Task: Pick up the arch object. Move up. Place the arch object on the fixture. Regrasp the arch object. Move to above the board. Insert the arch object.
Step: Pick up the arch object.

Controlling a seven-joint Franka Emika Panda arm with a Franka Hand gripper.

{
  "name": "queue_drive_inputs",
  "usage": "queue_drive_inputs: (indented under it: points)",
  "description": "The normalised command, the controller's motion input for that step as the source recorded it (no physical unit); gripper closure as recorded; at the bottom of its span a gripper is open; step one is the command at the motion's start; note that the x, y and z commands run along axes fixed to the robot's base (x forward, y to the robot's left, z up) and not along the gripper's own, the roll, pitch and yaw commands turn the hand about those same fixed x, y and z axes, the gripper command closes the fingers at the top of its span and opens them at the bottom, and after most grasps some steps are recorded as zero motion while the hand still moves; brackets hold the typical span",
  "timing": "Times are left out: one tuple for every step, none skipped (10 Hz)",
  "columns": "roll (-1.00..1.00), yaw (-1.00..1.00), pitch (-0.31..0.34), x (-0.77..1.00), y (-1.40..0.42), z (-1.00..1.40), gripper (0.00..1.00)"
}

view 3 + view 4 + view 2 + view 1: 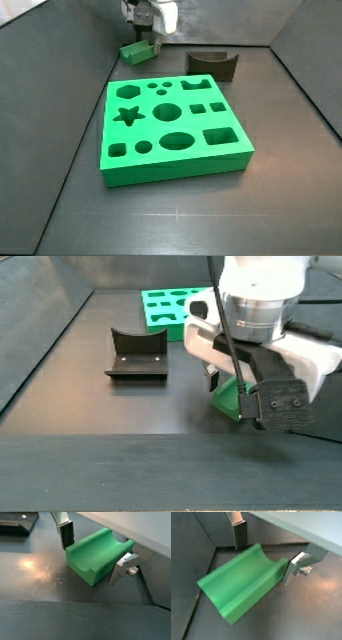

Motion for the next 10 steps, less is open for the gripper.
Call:
queue_drive_inputs:
  points:
    - [-0.13, 0.0, -0.053, -0.02, 0.0, -0.31, 0.0]
    - [-0.15, 0.0, -0.04, 0.0, 0.0, -0.29, 0.0]
    - [-0.2, 0.0, -0.053, 0.0, 0.0, -0.19, 0.0]
    - [-0.2, 0.0, -0.046, 0.0, 0.0, -0.21, 0.0]
    - [-0.17, 0.0, -0.06, 0.0, 0.0, -0.19, 0.0]
    - [-0.09, 0.0, -0.21, -0.17, 0.06, 0.0, 0.0]
    - [0.0, 0.0, 0.0, 0.0, 0.0, 0.0, 0.0]
    - [0.0, 0.0, 0.0, 0.0, 0.0, 0.0, 1.0]
    - [0.0, 0.0, 0.0, 0.0, 0.0, 0.0, 1.0]
    - [0.0, 0.0, 0.0, 0.0, 0.0, 0.0, 1.0]
